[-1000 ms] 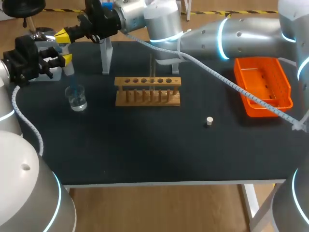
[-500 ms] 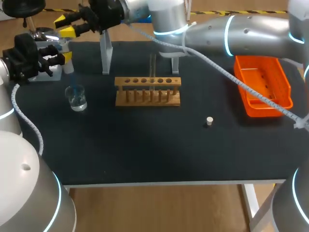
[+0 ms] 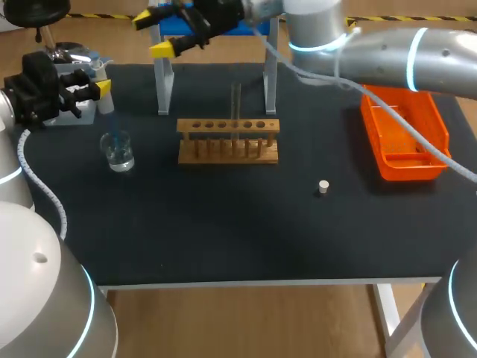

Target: Invert the test tube, pick up the pipette, mount the tip to pipette, aspirate from beaker and dispense into the tube, eject the tip, return the pipette, and cap with the stopper.

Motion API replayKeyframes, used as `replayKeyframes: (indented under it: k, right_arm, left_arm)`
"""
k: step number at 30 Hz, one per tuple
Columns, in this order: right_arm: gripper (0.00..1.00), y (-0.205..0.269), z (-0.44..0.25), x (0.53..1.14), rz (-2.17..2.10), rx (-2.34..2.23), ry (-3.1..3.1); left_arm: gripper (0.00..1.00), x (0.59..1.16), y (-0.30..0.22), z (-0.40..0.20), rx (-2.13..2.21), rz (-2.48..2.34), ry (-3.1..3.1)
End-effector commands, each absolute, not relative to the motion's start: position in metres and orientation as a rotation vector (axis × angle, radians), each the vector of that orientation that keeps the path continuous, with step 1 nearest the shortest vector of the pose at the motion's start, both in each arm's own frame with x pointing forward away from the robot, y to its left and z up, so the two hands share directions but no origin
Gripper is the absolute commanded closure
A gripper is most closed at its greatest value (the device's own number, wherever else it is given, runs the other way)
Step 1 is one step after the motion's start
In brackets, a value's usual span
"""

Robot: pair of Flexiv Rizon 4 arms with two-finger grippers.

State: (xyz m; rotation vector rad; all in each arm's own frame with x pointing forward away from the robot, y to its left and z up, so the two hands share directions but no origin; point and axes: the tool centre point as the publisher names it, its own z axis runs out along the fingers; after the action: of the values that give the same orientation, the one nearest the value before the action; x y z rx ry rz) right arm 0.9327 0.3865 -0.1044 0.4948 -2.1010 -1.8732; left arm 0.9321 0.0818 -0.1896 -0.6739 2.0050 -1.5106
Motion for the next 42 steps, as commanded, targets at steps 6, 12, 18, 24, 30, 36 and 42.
replayKeyframes:
  k: [6, 12, 18, 24, 30, 36, 42]
  right_arm:
    - [0.00, 0.288, -0.117, 0.907, -1.957, 0.284, -2.239]
    - [0.00, 0.251, -0.130, 0.903, -1.984, 0.202, -2.259]
    - [0.00, 0.221, -0.147, 0.903, -1.994, 0.143, -2.278]
    - [0.00, 0.200, -0.165, 0.913, -2.004, 0.106, -2.295]
    - [0.00, 0.187, -0.183, 0.924, -1.995, 0.088, -2.308]
    - [0.00, 0.177, -0.200, 0.933, -2.000, 0.063, -2.301]
    - [0.00, 0.172, -0.216, 0.944, -1.966, 0.078, -2.346]
  left_arm:
    - [1.00, 0.932, 0.082, -0.189, -0.676, -1.509, 2.004]
    - [1.00, 0.932, 0.082, -0.189, -0.676, -1.509, 2.004]
    - [1.00, 0.932, 0.082, -0.189, -0.676, -1.509, 2.004]
    - [1.00, 0.932, 0.082, -0.189, -0.676, -1.509, 2.004]
    - [1.00, 0.932, 0.082, -0.189, -0.676, -1.509, 2.004]
    - [1.00, 0.932, 0.082, -0.189, -0.676, -1.509, 2.004]
    - [1.00, 0.932, 0.082, -0.189, -0.676, -1.509, 2.004]
